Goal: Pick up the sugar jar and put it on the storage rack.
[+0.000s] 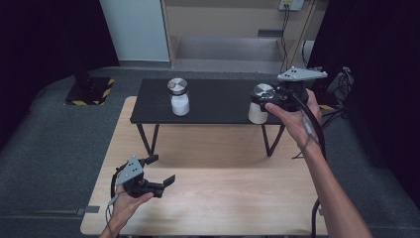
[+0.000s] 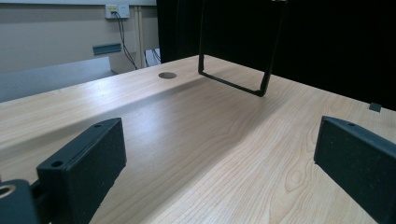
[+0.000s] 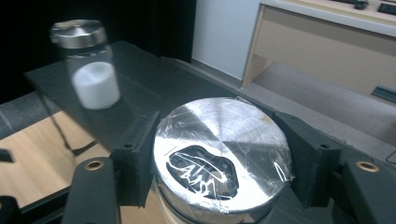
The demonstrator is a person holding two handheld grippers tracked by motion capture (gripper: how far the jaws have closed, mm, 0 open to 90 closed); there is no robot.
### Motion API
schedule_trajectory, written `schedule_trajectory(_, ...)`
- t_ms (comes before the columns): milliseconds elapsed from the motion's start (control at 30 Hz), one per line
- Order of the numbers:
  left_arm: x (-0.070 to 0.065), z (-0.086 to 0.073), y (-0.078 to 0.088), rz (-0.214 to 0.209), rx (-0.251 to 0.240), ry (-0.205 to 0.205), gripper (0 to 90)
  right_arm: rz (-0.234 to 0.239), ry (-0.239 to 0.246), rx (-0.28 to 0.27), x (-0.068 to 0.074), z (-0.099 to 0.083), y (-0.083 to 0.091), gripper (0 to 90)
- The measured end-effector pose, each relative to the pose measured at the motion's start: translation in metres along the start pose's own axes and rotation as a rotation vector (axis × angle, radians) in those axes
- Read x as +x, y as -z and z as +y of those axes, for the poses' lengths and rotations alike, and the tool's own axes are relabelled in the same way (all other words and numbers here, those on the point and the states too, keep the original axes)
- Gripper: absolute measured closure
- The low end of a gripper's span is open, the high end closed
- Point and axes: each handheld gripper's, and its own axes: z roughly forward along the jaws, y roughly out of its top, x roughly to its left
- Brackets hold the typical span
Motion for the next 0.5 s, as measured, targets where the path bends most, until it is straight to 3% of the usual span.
schedule_trajectory(300, 0.001, 0.0, 0.0, 0.0, 0.002, 0.001, 0.9, -0.057, -0.026, 0.035, -0.007, 0.004, -0.027, 34.7)
schedule_trajectory(500, 0.002, 0.0, -0.002, -0.005, 0.007, 0.002, 0.9, -0.056, -0.03, 0.054, -0.012, 0.004, -0.042, 34.7)
